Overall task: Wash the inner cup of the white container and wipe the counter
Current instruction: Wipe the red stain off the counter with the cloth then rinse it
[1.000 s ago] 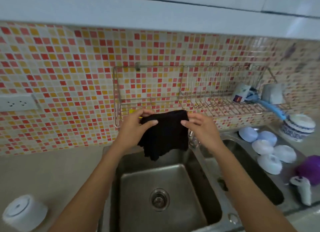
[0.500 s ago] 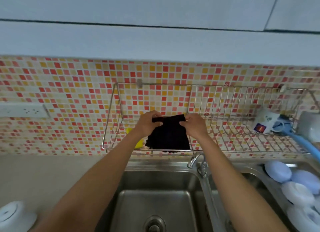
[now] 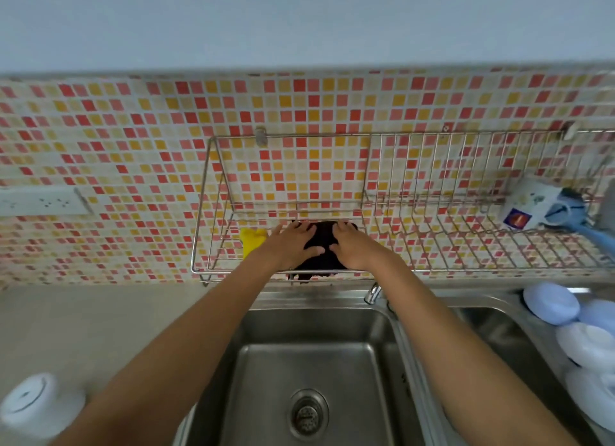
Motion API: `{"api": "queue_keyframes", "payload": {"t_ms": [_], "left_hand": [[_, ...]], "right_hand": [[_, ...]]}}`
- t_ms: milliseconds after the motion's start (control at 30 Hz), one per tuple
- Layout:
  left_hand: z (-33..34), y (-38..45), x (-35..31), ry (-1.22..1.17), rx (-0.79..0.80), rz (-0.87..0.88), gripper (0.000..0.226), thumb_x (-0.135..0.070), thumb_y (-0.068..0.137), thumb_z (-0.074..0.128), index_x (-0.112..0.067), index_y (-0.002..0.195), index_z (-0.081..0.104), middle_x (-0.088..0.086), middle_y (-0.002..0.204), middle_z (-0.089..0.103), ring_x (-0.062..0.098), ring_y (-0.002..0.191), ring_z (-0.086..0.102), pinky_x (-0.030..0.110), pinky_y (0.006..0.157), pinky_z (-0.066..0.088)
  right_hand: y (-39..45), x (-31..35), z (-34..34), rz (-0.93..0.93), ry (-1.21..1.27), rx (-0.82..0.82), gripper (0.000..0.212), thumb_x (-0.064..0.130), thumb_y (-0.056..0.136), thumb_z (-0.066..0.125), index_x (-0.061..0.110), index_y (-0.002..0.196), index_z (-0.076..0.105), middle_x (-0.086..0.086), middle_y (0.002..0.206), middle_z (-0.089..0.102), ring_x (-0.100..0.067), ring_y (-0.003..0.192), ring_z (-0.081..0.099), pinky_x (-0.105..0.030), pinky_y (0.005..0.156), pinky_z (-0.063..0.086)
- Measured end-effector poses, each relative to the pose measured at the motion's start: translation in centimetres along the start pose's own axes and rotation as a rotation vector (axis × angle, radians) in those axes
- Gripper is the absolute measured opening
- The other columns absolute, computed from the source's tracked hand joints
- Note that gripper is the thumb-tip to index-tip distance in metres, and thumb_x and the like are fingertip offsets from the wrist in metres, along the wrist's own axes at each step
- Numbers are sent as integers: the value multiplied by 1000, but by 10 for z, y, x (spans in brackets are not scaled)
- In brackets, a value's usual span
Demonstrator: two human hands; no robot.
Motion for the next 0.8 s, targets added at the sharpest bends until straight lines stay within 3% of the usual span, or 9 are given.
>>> {"api": "queue_keyframes", "payload": {"t_ms": [67, 167, 233, 367, 467, 533, 600, 667, 800], "left_hand": [[-2, -3, 3, -30, -53, -14, 67, -54, 99, 24, -18, 154, 9, 3, 162, 4, 21, 149, -2, 45, 119, 1], [-2, -14, 25, -53, -170, -157, 67, -52, 100, 28, -19, 153, 6, 8, 162, 0, 32, 148, -4, 49, 119, 5], [6, -17, 47, -68, -133, -248, 66, -45, 99, 39, -21, 153, 10, 12, 161, 1, 38, 147, -3, 51, 120, 7], [15, -18, 62, -161, -64, -207, 58, -23, 95, 47, -20, 149, 27, 17, 158, 18, 34, 148, 0, 50, 119, 10], [8, -30, 55, -277, -149, -167, 58, -18, 97, 46, -21, 150, 24, 15, 159, 12, 34, 148, 0, 47, 120, 9], [-1, -46, 47, -292, -334, -126, 53, -21, 101, 43, -19, 150, 25, 13, 160, 10, 34, 148, 2, 45, 119, 9], [-3, -62, 39, -190, -505, -120, 49, -32, 104, 31, -19, 150, 25, 11, 160, 13, 32, 148, 5, 46, 119, 7], [8, -76, 34, -51, -543, -163, 55, -45, 102, 13, -21, 152, 17, 7, 161, 10, 27, 149, 2, 44, 121, 1], [31, -108, 30, -16, -553, -185, 71, -57, 92, -9, -24, 152, 6, 0, 161, 0, 22, 149, -7, 45, 120, -9]], "right_hand": [[-2, 2, -2, 20, -8, 19, 60, 30, 104, 29, 1, 150, 4, -15, 159, -3, -29, 147, -1, -39, 119, 11], [-11, 6, 0, 23, 53, 3, 59, 35, 104, 24, 4, 151, 5, -13, 159, -1, -29, 147, 0, -39, 118, 10], [-14, 8, 2, 33, 54, 45, 58, 35, 104, 24, 7, 151, 6, -13, 159, -1, -29, 147, 0, -38, 117, 9], [-19, 14, 1, 106, 7, 98, 53, 27, 105, 24, 4, 150, 12, -19, 158, 0, -33, 146, 4, -37, 116, 11], [-22, 15, 5, 150, 26, 60, 47, 21, 105, 20, 3, 147, 24, -21, 157, 11, -36, 145, 9, -43, 117, 13], [-33, 18, 3, 117, 54, -163, 45, 26, 104, 23, 4, 139, 41, -19, 148, 36, -35, 140, 28, -46, 113, 26], [-54, 25, 0, 47, -6, -611, 43, 30, 103, 29, 7, 120, 61, -11, 120, 63, -27, 115, 57, -39, 96, 44], [-79, 35, 13, 47, -119, -882, 42, 31, 101, 33, 10, 113, 67, -7, 111, 70, -22, 102, 65, -37, 91, 46], [-95, 41, 43, 116, -153, -878, 48, 37, 102, 27, 12, 127, 59, -8, 134, 57, -23, 123, 53, -41, 110, 28]]}}
Point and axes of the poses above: each hand's wrist, its own y-axis towards the middle knuckle, its own z-axis out of the palm, x = y × z, the point moved 4 cm from there along y, towards the middle knuckle
